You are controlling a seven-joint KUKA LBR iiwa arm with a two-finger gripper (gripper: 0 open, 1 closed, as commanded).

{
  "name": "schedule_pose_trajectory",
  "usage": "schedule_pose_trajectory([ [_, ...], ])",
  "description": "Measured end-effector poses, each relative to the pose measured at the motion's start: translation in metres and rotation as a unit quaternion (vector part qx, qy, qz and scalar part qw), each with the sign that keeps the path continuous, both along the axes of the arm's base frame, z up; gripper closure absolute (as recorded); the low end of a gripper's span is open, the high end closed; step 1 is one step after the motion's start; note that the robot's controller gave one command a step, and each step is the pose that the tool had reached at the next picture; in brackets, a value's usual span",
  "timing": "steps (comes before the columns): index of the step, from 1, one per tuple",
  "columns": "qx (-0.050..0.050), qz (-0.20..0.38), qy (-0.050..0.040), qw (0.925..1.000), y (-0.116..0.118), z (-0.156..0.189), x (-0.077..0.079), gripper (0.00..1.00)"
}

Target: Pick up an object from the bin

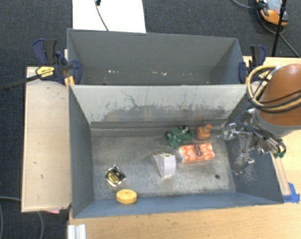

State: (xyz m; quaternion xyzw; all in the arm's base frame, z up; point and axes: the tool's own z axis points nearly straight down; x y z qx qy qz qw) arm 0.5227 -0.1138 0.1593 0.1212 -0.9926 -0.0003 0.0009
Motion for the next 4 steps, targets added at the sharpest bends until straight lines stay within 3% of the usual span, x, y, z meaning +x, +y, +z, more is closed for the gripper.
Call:
schedule_pose_trajectory([
  [1, 0.000, 0.041, -0.0011, 0.9992, 0.004, -0.002, 0.002, 0.00],
  [2, 0.000, 0.170, -0.0028, 0.9854, 0.007, -0.025, -0.024, 0.00],
  [3, 0.000, 0.095, -0.0087, 0.9954, 0.040, -0.084, 0.031, 1.00],
  [4, 0.000, 0.096, -0.0087, 0.9953, 0.040, -0.084, 0.031, 1.00],
])
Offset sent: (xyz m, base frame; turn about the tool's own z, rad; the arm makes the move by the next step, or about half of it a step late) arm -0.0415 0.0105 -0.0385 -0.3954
